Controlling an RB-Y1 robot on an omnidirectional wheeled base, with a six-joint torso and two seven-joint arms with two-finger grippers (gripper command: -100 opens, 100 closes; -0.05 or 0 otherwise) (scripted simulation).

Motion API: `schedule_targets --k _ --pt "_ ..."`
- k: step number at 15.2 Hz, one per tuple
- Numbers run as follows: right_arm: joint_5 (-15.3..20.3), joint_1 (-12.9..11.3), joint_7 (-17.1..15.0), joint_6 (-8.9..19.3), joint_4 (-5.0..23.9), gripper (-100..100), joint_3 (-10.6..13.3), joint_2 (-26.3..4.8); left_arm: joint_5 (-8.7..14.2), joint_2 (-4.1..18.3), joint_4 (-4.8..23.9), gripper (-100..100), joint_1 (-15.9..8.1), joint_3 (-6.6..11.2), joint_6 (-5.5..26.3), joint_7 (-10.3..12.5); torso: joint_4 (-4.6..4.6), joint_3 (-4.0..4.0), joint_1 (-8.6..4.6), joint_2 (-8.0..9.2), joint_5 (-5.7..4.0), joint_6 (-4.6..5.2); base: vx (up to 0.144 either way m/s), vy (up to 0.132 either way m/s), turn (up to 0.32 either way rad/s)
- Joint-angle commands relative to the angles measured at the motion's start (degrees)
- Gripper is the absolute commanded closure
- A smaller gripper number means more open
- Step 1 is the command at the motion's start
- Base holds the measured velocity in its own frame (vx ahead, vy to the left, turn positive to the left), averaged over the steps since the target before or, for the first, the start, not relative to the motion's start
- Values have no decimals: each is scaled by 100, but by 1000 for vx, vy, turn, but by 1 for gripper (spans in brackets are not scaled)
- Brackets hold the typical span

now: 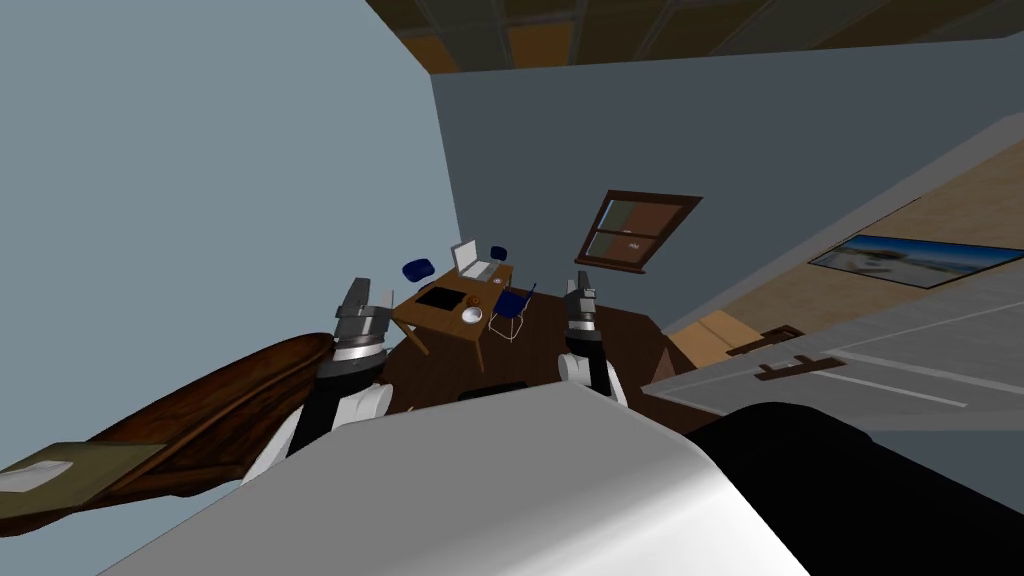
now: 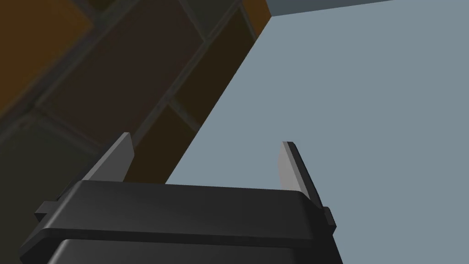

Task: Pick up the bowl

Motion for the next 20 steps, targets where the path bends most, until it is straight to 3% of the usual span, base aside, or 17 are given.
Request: schedule_targets --k 1,4,6,9,11,14,16,17,20 --pt "0 0 0 0 0 0 0 0 1 57 102 -100 -91 -8 206 -8 0 0 0 0 0 0 35 -46 20" --pt "0 0 0 0 0 0 0 0 55 216 436 -100 -304 52 594 34 1 2 4 3 1 0 36 -48 24" --pt "0 0 0 0 0 0 0 0 55 216 436 -100 -304 52 642 34 0 0 0 0 0 0 40 -46 18" --pt "0 0 0 0 0 0 0 0 116 341 812 -100 -543 120 1039 81 1 2 4 3 1 -1 36 -53 24" --pt "0 0 0 0 0 0 0 0 116 341 812 -100 -543 120 1132 81 0 2 -4 3 -1 0 36 -56 21" --pt "0 0 0 0 0 0 0 0 183 434 1207 -100 -804 194 1564 133 0 1 3 1 1 -1 47 -51 31" --pt "0 0 0 0 0 0 0 0 183 434 1221 -100 -804 194 1665 133 -1 -2 -1 -4 0 0 42 -54 18" --pt "0 0 0 0 0 0 0 0 218 470 1436 -100 -941 232 1880 160 0 0 2 1 0 -1 34 -54 27" --pt "0 0 0 0 0 0 0 0 254 498 1656 -100 -1082 272 2203 188 0 0 -8 -1 -1 -1 48 -73 32"
